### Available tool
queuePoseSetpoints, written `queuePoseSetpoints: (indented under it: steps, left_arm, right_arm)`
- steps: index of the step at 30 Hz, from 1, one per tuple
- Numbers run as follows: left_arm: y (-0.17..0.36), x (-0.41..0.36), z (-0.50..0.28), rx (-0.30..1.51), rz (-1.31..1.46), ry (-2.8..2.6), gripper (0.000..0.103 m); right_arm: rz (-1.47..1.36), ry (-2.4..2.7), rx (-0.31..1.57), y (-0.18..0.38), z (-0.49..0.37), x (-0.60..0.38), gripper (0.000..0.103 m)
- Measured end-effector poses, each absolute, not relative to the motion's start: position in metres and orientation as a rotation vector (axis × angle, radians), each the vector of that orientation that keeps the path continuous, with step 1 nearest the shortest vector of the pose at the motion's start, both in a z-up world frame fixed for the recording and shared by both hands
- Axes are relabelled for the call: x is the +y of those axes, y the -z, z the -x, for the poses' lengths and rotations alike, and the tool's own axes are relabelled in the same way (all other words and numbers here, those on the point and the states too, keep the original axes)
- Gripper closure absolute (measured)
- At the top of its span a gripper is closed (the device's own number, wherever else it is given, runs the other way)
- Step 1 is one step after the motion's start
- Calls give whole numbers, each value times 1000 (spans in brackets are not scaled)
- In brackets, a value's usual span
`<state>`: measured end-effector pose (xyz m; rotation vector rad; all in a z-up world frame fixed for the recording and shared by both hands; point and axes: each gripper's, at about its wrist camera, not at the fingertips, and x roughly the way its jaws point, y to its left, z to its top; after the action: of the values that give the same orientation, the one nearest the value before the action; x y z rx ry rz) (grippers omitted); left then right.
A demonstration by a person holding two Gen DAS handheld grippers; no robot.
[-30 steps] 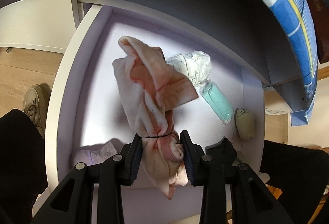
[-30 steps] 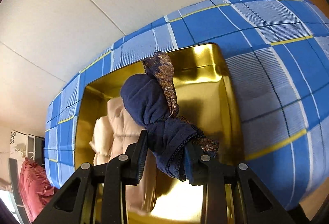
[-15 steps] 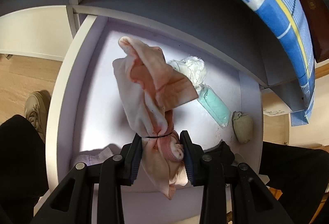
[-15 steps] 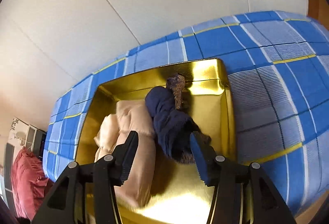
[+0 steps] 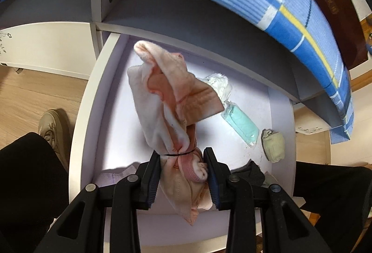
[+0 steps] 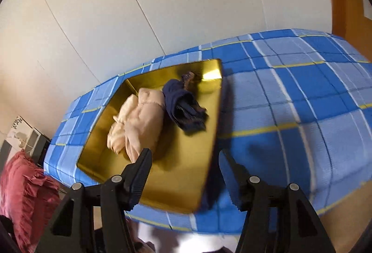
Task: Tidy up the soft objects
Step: 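Drop the pink-white cloth into the gold tray with the left tool while the right tool returns to the drawer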
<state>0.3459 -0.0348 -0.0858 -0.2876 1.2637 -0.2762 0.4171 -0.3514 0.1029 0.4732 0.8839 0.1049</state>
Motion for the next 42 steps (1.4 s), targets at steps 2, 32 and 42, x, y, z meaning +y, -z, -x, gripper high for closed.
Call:
queuePoseSetpoints:
  steps: [2,32,42]
  left_arm:
    - [82,-34,-344,1255,289,276,68]
    - [-96,-34,-345,1022,158,468,68]
    - [-182,-69,-429,958,-50,471,68]
  right_arm:
    - [-464,-89,881,-97,-399,-352,41]
    - [-414,-182,1492,117,-328,-264,34]
    - [-468,-232,1505,113,-327,-255,34]
